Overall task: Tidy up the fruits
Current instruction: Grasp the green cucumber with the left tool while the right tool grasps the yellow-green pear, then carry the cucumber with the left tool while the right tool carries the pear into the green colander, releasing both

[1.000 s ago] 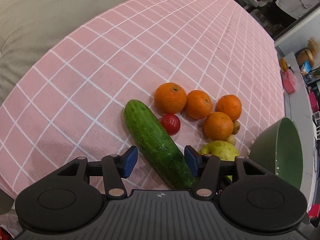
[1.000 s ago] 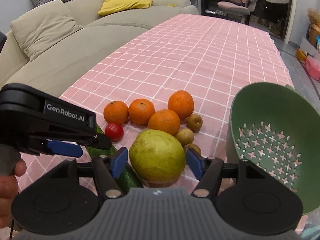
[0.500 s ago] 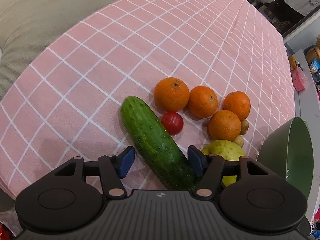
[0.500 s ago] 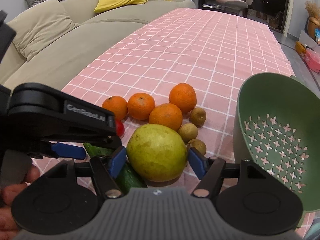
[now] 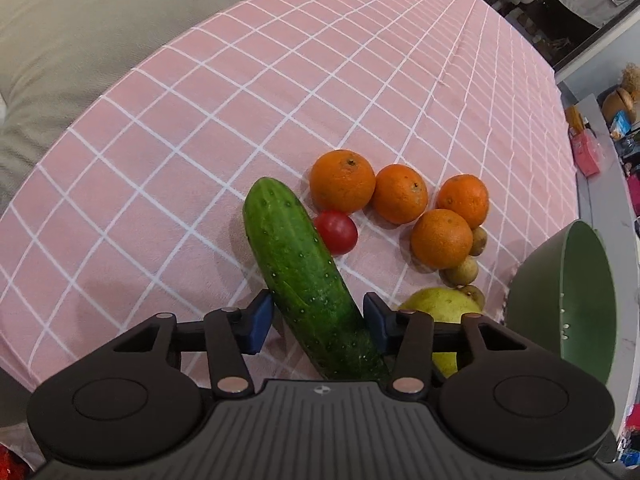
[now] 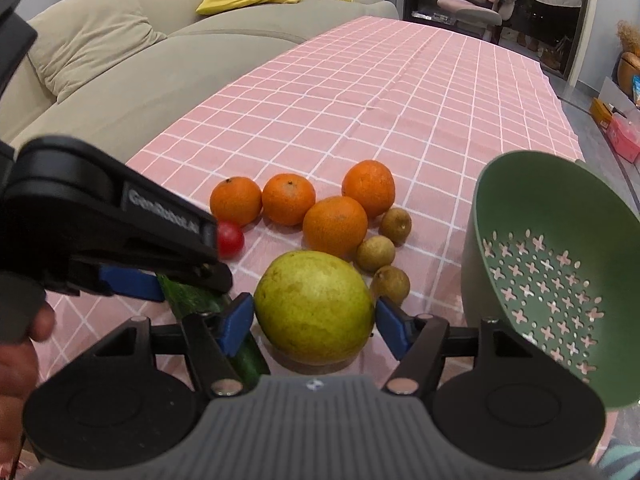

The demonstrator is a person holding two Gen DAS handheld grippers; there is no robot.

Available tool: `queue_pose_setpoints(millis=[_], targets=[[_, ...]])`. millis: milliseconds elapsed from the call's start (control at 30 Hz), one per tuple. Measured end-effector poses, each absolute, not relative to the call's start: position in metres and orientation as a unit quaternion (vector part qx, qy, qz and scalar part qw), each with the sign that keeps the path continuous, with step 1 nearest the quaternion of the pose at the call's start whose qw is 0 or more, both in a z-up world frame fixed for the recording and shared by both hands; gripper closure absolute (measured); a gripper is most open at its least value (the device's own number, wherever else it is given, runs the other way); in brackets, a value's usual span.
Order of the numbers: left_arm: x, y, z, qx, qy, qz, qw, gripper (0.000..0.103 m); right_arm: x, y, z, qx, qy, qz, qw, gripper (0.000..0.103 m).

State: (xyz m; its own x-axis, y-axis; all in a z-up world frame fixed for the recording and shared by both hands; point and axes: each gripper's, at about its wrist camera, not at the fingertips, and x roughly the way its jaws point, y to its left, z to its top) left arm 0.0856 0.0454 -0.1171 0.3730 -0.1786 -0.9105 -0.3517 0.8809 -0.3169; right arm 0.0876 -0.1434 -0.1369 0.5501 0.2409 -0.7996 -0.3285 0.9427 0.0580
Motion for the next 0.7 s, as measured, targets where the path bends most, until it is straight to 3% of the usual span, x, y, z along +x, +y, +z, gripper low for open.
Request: queue_pose_setpoints(millis=[200,700], targets=[[0.073,0.044,-0.095,-0.235,0.533,0.040,0.812,0.058,0.073,-0.150,-0.128,-0.043,0.445,0.170,0.878,0.041],[0.056,0.048,-0.061,-0.233,0.496,-0.004,0.837,0.060,0.053,-0.161,-0.105,-0.028,0.438,0.175,0.881,0.042]])
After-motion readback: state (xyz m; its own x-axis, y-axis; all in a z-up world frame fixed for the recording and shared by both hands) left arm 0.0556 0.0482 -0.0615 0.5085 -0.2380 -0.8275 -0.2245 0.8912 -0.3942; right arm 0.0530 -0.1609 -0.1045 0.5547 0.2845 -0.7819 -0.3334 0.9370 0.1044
